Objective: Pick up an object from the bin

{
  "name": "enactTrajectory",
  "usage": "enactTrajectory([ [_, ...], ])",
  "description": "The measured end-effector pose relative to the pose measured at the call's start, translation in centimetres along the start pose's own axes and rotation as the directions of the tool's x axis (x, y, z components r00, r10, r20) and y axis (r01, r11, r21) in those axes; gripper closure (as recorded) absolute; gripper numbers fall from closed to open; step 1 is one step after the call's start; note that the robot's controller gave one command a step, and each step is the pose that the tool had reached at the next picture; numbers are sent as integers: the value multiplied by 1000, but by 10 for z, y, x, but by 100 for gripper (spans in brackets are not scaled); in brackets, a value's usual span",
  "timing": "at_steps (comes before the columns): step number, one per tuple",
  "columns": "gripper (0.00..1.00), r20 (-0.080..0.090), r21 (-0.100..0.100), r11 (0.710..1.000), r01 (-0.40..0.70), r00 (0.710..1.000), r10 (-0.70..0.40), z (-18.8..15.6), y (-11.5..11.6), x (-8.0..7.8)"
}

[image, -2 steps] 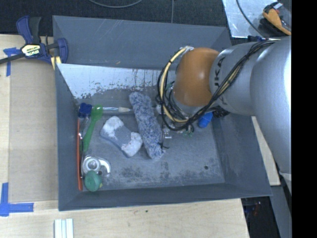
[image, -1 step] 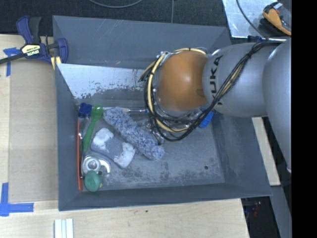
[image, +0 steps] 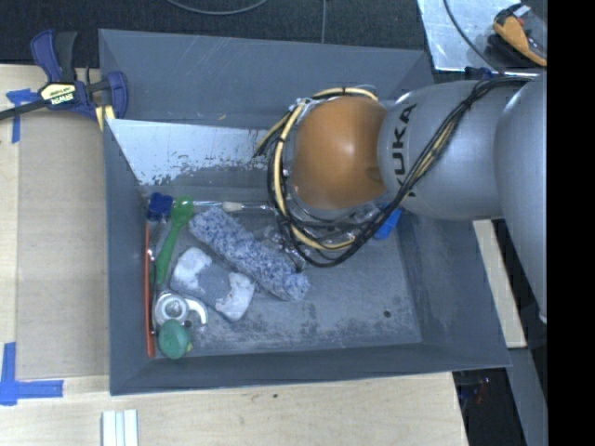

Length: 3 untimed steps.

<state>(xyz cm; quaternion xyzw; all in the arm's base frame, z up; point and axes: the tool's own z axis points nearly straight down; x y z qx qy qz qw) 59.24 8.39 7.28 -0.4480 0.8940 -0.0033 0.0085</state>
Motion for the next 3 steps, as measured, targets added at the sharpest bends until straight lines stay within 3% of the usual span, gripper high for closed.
enactTrajectory([
  [1,100,-6,-6,1000,-5,1000,5,-28,1,2],
  [3,100,-2,-3,1000,-6,1000,6,-74,0,0],
])
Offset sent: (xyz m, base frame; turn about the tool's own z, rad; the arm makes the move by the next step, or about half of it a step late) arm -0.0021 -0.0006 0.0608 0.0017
